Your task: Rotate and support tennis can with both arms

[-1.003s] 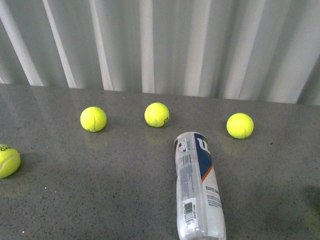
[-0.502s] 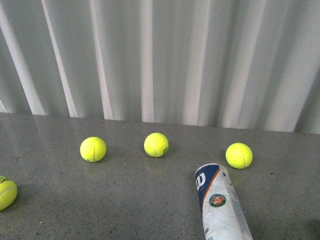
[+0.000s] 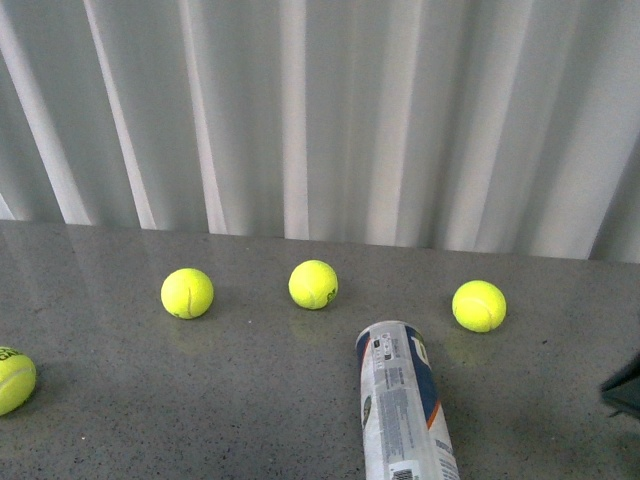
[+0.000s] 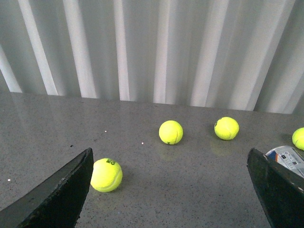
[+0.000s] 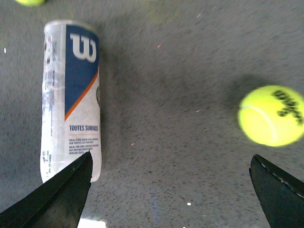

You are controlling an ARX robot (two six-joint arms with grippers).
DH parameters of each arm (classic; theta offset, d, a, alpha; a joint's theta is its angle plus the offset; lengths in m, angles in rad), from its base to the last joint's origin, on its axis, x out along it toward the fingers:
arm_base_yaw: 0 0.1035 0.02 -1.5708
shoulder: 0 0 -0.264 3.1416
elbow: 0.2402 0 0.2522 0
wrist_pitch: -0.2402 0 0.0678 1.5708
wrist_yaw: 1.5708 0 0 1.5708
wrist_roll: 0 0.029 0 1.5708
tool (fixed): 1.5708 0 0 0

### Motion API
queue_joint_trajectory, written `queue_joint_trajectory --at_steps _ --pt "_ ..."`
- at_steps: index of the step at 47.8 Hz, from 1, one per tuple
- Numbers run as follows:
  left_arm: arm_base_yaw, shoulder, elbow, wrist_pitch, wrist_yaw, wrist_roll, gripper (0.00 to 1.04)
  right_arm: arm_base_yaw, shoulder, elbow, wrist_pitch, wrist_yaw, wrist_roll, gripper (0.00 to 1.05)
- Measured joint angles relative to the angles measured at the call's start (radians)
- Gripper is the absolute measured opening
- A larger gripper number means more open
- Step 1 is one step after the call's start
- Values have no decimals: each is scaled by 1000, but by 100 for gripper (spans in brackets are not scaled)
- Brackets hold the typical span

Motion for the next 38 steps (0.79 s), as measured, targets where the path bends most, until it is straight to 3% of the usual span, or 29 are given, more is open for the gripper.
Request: queue_joint_trajectory --at_steps 11,22,38 --pt "0 0 0 0 0 0 98 80 346 211 -1 -25 -54 98" --pt "0 0 0 0 0 0 98 124 438 299 16 -107 -65 98" --pt "0 0 0 0 0 0 98 201 542 378 32 -94 -16 98"
